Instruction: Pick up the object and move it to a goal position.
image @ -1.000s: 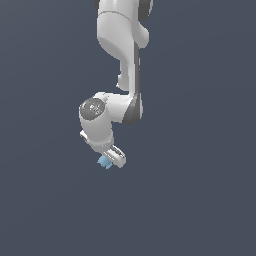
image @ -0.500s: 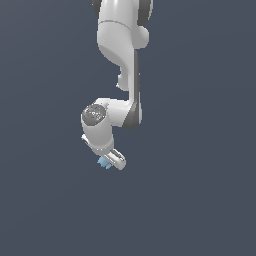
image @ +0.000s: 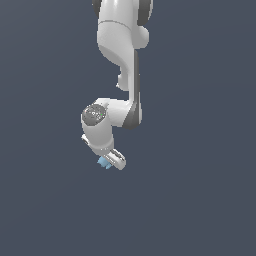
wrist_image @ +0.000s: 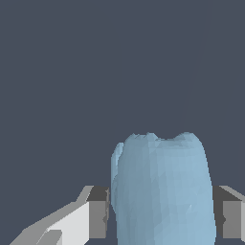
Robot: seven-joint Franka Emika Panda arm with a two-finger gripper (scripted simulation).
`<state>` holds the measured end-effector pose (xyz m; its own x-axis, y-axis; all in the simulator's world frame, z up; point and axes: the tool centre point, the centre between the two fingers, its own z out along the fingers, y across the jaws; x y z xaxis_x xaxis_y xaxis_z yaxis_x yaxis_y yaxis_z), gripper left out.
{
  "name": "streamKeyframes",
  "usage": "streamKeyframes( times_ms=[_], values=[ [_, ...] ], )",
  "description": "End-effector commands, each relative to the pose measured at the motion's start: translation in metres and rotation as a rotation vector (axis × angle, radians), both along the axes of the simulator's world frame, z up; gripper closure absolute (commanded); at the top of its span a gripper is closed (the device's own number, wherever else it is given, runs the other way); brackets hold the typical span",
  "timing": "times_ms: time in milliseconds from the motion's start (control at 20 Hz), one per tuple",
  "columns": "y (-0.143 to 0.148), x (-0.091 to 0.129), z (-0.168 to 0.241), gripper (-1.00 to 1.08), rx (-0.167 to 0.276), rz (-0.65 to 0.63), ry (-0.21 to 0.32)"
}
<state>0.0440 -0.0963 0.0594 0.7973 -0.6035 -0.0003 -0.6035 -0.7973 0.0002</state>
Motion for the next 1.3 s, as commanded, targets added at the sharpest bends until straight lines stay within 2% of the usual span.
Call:
streamKeyframes(
  times_ms=[0, 300, 550, 1250],
  values=[
    [0.000, 0.000, 0.001, 1.08, 0.000, 0.000, 0.000],
    [-0.003, -0.001, 0.021, 1.08, 0.000, 0.000, 0.000],
    [-0.009, -0.002, 0.056, 1.08, 0.000, 0.000, 0.000],
    [-0.034, -0.007, 0.213, 1.08, 0.000, -0.001, 0.000]
  ],
)
